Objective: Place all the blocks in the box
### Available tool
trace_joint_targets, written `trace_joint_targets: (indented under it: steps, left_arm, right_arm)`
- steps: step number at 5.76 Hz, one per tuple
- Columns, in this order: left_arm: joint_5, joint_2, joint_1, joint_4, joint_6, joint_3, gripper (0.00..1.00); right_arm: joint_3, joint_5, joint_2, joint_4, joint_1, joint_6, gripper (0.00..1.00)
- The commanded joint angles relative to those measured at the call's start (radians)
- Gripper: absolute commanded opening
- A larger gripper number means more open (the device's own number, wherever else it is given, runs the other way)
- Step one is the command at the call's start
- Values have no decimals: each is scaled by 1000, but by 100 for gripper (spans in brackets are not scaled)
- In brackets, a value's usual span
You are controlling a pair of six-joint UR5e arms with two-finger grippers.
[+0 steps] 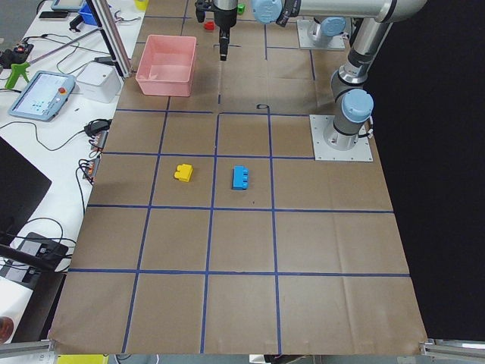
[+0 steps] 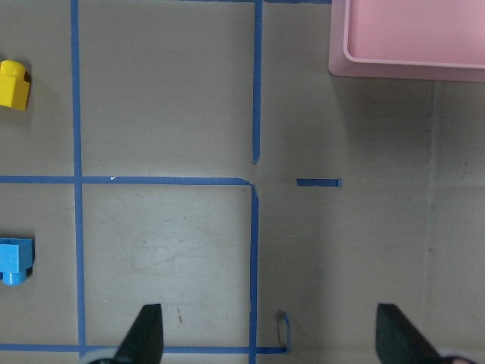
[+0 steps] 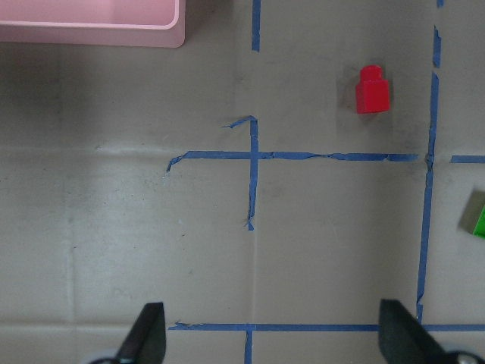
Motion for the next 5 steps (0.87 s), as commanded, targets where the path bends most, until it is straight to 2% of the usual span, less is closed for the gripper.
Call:
trace_joint_targets:
  steps: [1,2,3,4,5]
  left_arm:
    - [-1,4,206,-14,162,-5,100]
    - [-2,1,399,-15,317,-30,100]
    - [-4,5,545,-5,435,-103,100]
    - [-5,2,656,11,541,-157,100]
    - [-4,-8,712,11,594,-183,100]
  right_arm:
    - [2,-1,1,0,0,-3,100]
    - [0,-1,1,0,0,-1,100]
    - [0,-1,-1,0,0,-1,100]
    - [0,0,-1,0,0,-1,100]
    - [0,0,1,0,-9,-10,100]
